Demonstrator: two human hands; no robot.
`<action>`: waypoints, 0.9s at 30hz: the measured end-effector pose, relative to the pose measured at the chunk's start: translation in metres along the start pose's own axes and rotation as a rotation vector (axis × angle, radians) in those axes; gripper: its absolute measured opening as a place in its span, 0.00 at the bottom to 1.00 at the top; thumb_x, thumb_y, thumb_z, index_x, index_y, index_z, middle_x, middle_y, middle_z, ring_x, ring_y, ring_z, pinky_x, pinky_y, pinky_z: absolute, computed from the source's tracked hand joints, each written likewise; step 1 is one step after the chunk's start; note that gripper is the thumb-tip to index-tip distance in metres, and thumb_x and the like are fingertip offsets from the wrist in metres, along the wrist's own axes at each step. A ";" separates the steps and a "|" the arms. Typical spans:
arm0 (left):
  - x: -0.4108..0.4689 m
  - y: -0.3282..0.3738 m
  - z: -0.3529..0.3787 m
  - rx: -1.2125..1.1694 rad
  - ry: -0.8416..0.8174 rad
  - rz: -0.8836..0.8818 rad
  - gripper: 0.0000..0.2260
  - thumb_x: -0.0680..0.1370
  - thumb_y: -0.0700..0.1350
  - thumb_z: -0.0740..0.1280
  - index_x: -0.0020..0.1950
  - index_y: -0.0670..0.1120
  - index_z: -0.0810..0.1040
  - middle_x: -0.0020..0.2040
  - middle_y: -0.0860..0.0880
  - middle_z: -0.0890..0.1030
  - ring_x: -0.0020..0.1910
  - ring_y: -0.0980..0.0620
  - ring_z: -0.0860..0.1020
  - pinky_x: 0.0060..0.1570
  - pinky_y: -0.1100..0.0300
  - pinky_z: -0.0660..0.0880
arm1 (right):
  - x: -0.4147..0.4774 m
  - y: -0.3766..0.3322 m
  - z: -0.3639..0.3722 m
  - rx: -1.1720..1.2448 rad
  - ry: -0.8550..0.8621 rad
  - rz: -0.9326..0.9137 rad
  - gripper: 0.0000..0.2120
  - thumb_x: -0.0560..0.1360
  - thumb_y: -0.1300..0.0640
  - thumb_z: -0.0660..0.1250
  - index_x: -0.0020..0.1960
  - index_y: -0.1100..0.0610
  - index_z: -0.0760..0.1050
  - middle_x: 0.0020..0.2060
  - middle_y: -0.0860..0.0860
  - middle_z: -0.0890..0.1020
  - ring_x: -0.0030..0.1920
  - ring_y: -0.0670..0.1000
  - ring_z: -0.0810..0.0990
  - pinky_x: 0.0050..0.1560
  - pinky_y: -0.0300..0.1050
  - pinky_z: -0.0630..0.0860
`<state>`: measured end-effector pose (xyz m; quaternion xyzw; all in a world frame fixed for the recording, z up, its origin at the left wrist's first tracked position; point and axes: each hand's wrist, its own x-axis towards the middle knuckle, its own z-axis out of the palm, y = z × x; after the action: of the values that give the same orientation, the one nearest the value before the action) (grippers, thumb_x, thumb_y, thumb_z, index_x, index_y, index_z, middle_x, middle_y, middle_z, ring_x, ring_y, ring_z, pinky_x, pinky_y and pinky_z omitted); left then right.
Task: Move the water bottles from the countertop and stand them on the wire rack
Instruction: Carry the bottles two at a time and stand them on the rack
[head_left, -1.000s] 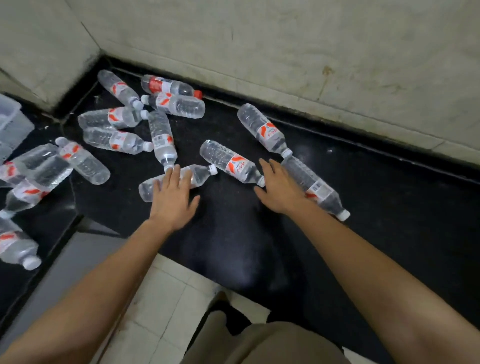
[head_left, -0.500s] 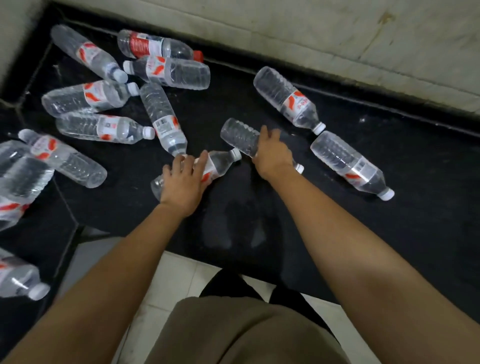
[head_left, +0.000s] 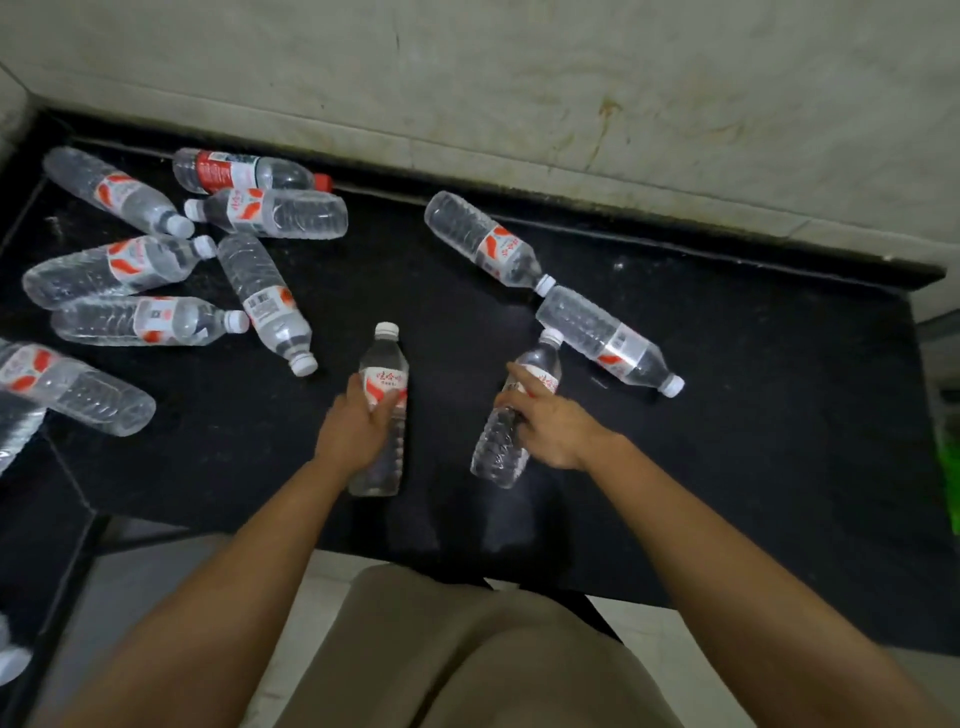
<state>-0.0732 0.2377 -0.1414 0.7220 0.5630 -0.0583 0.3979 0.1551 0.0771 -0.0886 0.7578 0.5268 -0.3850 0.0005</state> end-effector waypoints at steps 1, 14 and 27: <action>-0.009 0.004 0.010 -0.041 -0.013 0.008 0.30 0.82 0.63 0.57 0.77 0.45 0.62 0.69 0.37 0.73 0.65 0.36 0.74 0.64 0.40 0.72 | -0.005 0.002 0.006 0.055 0.033 -0.004 0.19 0.83 0.54 0.58 0.73 0.46 0.69 0.83 0.45 0.47 0.75 0.64 0.67 0.71 0.51 0.66; -0.043 0.013 0.050 -0.089 -0.061 0.038 0.31 0.79 0.60 0.67 0.76 0.47 0.64 0.69 0.46 0.61 0.58 0.46 0.76 0.61 0.52 0.73 | 0.010 -0.010 0.046 0.667 0.300 0.493 0.55 0.67 0.44 0.79 0.81 0.59 0.49 0.72 0.58 0.65 0.73 0.59 0.67 0.70 0.53 0.70; -0.046 0.037 0.037 -0.199 0.002 0.171 0.19 0.76 0.53 0.74 0.63 0.50 0.75 0.56 0.50 0.84 0.54 0.50 0.83 0.54 0.54 0.78 | -0.047 0.019 0.026 0.633 0.497 0.577 0.35 0.60 0.49 0.77 0.65 0.43 0.70 0.50 0.46 0.83 0.52 0.55 0.82 0.52 0.47 0.78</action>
<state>-0.0443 0.1770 -0.1238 0.7243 0.5027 0.0327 0.4707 0.1483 0.0204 -0.0872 0.9046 0.1372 -0.3180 -0.2487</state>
